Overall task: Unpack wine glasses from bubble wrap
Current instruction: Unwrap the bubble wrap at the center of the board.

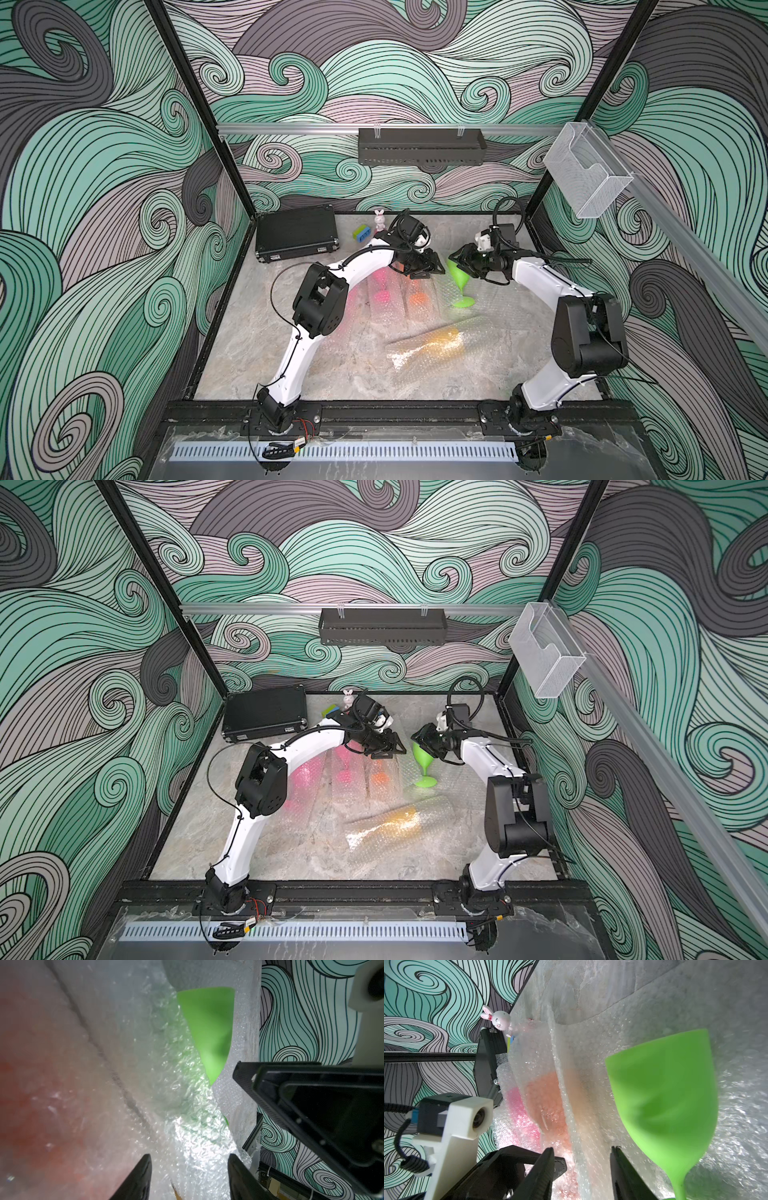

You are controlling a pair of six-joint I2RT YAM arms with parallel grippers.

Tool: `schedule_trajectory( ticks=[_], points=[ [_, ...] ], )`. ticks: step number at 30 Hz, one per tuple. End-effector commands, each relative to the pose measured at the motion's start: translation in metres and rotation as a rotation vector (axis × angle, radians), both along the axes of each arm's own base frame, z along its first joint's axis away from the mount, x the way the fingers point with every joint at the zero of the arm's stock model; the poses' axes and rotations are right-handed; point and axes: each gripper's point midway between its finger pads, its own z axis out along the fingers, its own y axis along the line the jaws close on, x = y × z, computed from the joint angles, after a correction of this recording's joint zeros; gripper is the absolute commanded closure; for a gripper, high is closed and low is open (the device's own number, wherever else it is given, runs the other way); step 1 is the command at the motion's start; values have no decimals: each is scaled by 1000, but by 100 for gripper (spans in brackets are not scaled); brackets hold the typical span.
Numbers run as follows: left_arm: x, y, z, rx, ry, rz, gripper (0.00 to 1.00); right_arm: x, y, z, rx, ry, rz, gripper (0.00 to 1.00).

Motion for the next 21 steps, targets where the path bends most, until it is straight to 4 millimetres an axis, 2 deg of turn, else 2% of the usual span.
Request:
schedule_trajectory(
  ticks=[1,7,13,21],
  points=[
    [2,3,-5,64,-25,-19,46,-8,-16,7,-126,-16,32,52],
    [0,10,-12,116,-38,-36,53,-30,-36,-11,-300,51,112,52],
    [2,12,-2,108,-56,-40,52,-44,-33,-34,-318,132,180,52],
    [6,13,21,52,-69,-33,50,-45,-28,-61,-349,193,215,53]
  ],
)
